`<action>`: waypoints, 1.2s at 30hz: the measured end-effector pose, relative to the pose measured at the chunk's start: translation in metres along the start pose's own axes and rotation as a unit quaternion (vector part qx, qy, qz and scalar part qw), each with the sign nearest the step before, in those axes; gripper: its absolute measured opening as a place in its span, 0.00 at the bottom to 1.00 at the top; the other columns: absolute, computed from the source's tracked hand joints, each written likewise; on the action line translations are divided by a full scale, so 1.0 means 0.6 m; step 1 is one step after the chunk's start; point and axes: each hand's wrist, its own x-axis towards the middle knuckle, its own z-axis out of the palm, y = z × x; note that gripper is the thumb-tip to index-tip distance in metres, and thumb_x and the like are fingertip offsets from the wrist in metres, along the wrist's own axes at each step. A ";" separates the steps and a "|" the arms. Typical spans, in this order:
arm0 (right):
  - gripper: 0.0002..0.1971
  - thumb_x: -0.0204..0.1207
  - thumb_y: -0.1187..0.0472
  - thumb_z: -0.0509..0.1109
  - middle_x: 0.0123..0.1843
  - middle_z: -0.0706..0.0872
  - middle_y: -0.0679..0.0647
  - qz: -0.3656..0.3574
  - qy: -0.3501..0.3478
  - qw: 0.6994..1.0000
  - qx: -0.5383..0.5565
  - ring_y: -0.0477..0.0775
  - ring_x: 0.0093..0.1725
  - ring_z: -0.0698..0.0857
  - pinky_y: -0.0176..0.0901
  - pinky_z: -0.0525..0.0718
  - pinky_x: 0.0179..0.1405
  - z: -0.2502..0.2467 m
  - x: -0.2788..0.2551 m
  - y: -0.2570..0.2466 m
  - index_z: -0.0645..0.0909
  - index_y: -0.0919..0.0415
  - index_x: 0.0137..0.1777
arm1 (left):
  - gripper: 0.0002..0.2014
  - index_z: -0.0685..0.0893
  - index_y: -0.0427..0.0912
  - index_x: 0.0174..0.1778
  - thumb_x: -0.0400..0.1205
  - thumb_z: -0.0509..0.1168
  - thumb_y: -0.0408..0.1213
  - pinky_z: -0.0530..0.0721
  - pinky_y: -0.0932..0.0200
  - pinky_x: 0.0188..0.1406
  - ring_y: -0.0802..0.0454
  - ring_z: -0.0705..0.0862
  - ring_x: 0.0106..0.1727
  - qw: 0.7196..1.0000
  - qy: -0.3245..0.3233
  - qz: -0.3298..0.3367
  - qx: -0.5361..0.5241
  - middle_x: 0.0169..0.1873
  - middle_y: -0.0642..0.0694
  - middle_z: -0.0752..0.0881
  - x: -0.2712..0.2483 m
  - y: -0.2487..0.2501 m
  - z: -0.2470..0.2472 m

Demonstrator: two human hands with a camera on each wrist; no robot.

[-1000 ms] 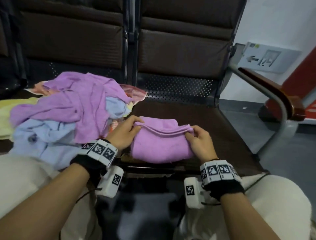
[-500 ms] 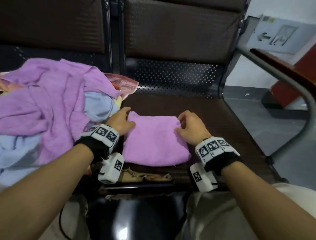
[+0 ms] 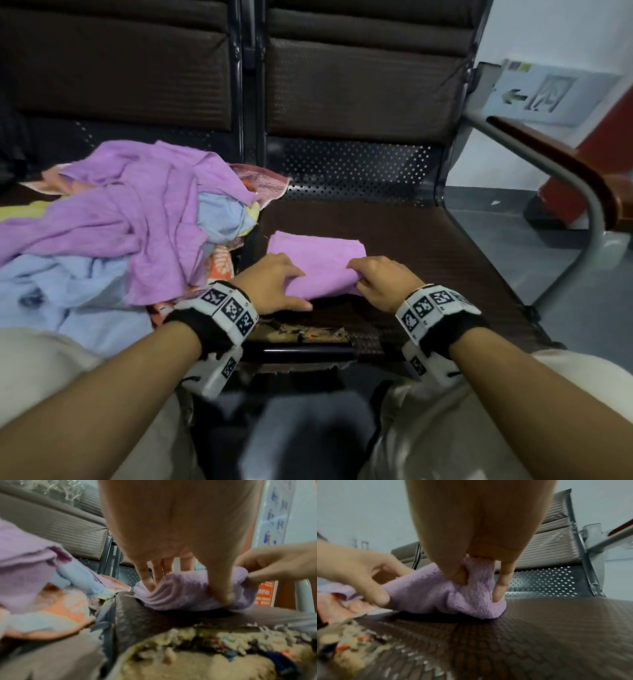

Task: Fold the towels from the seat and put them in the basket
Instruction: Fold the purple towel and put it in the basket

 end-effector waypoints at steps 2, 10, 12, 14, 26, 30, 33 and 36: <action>0.03 0.77 0.62 0.61 0.54 0.85 0.63 0.001 -0.013 0.999 0.039 0.65 0.55 0.82 0.50 0.79 0.52 -0.009 -0.013 0.000 0.76 0.55 0.45 | 0.20 0.81 0.44 0.63 0.76 0.70 0.45 0.70 0.57 0.66 0.46 0.76 0.64 0.999 -0.001 0.004 0.044 0.57 0.43 0.80 -0.008 -0.002 -0.007; 0.06 0.78 0.59 0.63 0.55 0.86 0.63 0.048 -0.024 0.992 0.110 0.63 0.56 0.82 0.45 0.74 0.51 -0.020 -0.018 0.011 0.79 0.60 0.48 | 0.03 0.75 0.39 0.39 0.77 0.61 0.29 0.71 0.57 0.39 0.37 0.82 0.45 0.997 0.046 -0.024 -0.058 0.35 0.42 0.79 -0.006 0.011 -0.029; 0.10 0.76 0.57 0.65 0.56 0.86 0.59 0.077 -0.008 0.986 0.146 0.61 0.57 0.82 0.43 0.75 0.50 -0.028 -0.002 0.019 0.81 0.57 0.55 | 0.02 0.76 0.39 0.42 0.78 0.61 0.29 0.68 0.58 0.39 0.39 0.82 0.46 0.995 0.042 -0.036 -0.078 0.37 0.43 0.80 0.008 0.000 -0.034; 0.08 0.74 0.57 0.68 0.51 0.86 0.55 0.096 0.015 0.977 0.191 0.57 0.54 0.83 0.40 0.74 0.46 -0.032 0.018 0.030 0.81 0.53 0.52 | 0.06 0.77 0.38 0.51 0.79 0.62 0.31 0.75 0.55 0.46 0.39 0.83 0.51 0.994 0.031 -0.059 -0.091 0.45 0.40 0.85 0.024 -0.016 -0.036; 0.31 0.71 0.31 0.63 0.58 0.85 0.61 0.293 0.016 0.949 0.118 0.63 0.58 0.83 0.49 0.81 0.56 0.018 0.121 0.087 0.82 0.58 0.57 | 0.21 0.70 0.42 0.76 0.86 0.58 0.39 0.67 0.60 0.67 0.43 0.77 0.66 0.990 -0.030 -0.119 -0.069 0.62 0.37 0.75 0.110 -0.089 -0.021; 0.41 0.75 0.28 0.54 0.71 0.78 0.64 0.298 -0.098 0.941 0.128 0.64 0.68 0.79 0.48 0.75 0.64 0.011 0.136 0.082 0.76 0.64 0.70 | 0.20 0.70 0.41 0.75 0.87 0.55 0.37 0.67 0.60 0.69 0.44 0.75 0.70 0.988 -0.045 -0.117 -0.090 0.68 0.36 0.75 0.119 -0.082 -0.015; 0.36 0.80 0.36 0.55 0.73 0.76 0.64 0.262 -0.116 0.933 0.216 0.62 0.70 0.77 0.46 0.74 0.68 0.003 0.143 0.061 0.71 0.67 0.74 | 0.21 0.66 0.42 0.78 0.87 0.54 0.38 0.66 0.61 0.71 0.46 0.73 0.73 0.986 -0.068 -0.109 -0.106 0.72 0.37 0.72 0.112 -0.071 -0.015; 0.25 0.80 0.40 0.61 0.53 0.88 0.56 0.162 -0.072 0.942 0.285 0.52 0.54 0.86 0.44 0.83 0.53 -0.038 0.142 0.040 0.84 0.62 0.56 | 0.36 0.52 0.42 0.83 0.83 0.55 0.56 0.59 0.65 0.75 0.50 0.64 0.79 0.977 -0.131 -0.102 -0.133 0.80 0.42 0.62 0.105 -0.053 -0.031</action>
